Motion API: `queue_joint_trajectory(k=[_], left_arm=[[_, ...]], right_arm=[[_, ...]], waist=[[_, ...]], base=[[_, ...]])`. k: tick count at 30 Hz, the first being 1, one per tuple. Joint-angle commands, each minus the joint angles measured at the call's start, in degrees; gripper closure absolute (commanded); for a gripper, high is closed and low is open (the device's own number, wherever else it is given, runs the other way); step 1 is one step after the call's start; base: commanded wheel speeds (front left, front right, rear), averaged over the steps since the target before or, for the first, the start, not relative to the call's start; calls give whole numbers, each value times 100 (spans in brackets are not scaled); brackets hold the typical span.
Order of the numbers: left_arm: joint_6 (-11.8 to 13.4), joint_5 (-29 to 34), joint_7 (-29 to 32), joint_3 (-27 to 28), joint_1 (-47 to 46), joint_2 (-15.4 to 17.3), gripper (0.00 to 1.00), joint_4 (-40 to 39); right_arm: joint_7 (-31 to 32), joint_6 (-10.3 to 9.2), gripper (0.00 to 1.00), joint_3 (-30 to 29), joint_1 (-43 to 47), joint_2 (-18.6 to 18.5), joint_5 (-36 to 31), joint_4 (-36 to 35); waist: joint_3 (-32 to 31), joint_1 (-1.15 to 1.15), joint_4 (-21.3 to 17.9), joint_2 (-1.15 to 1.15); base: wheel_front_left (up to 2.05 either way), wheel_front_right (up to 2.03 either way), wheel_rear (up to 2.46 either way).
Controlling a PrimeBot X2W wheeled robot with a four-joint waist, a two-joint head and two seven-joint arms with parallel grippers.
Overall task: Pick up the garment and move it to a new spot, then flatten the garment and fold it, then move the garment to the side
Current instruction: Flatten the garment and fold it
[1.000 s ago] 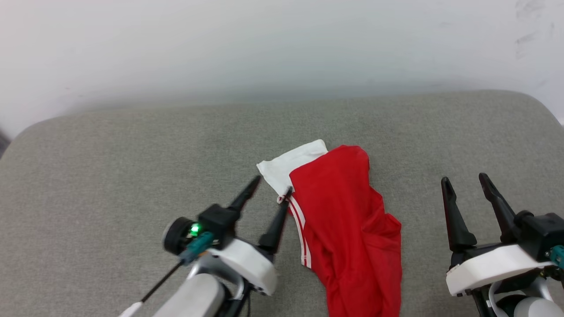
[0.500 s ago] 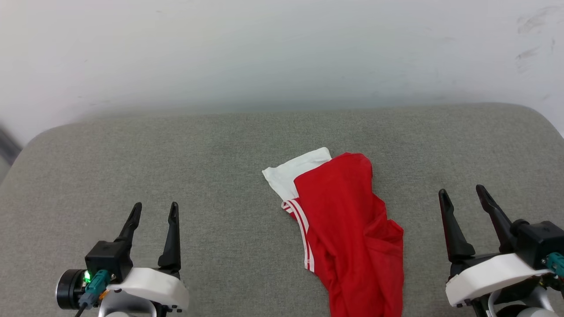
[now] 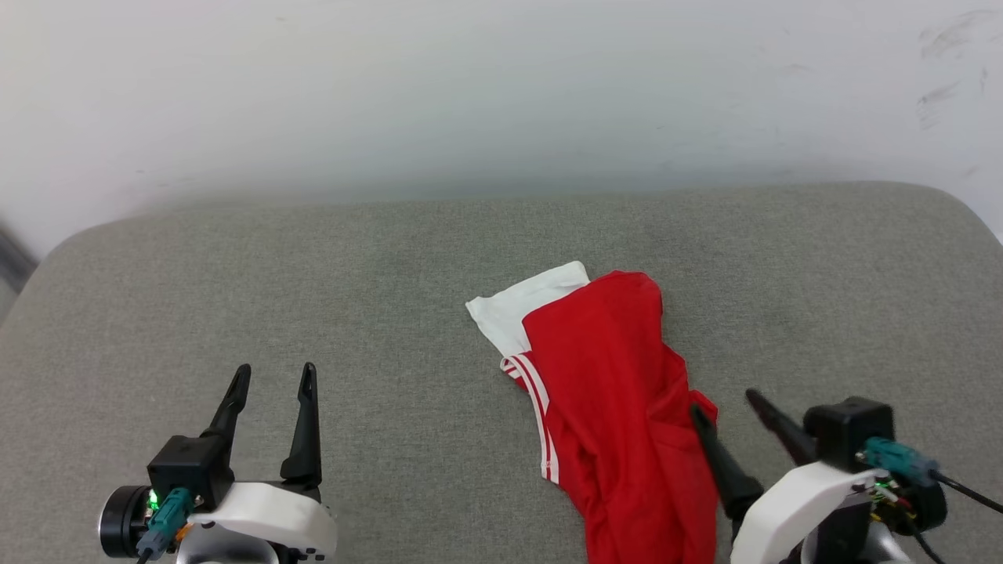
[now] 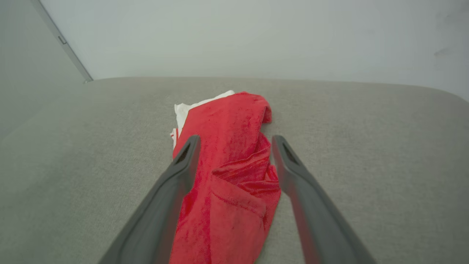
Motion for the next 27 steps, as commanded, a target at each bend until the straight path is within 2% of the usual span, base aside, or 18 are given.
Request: queue_joint_trajectory(k=[1,8,9,10,15,24,25,26,27], left_arm=[[-8,18,-13,3,83,-11,0,-39],[14,40,10,-95,100,-54,0,-132],[-15,44,11,-150,1,-87,0,-148],[-36,44,9,-160,-34,-102,0,-143],[-95,17,-2,-142,-162,-148,0,-104],[-175,88,-17,-68,-300,-185,0,-37],[-180,95,-18,-66,-308,-192,0,-28],[-189,98,-19,-57,-318,-197,0,-21],[-186,101,-20,-48,-326,-203,0,-17]], right_arm=[[155,-2,0,125,81,-109,89,13],[1999,-2,0,1357,136,-938,856,199],[2616,-2,0,1730,199,-1162,1099,301],[2738,-2,0,1800,175,-1202,1154,336],[2988,-2,0,2132,-38,-1270,1267,695],[2706,-4,0,2417,-407,-1060,1237,1804],[2690,-4,60,2442,-431,-1045,1250,1891],[2652,-4,100,2449,-446,-1008,1296,1947],[2614,-4,100,2464,-471,-974,1326,1973]], waist=[[3,0,6,0],[83,0,148,0],[168,0,270,0],[203,0,308,0],[430,0,441,0],[667,0,505,0],[675,0,507,0],[679,0,505,0],[682,0,500,0]], base=[[0,0,0],[0,0,0],[0,0,0],[0,0,0],[0,0,0],[0,0,0],[0,0,0],[0,0,0],[0,0,0]])
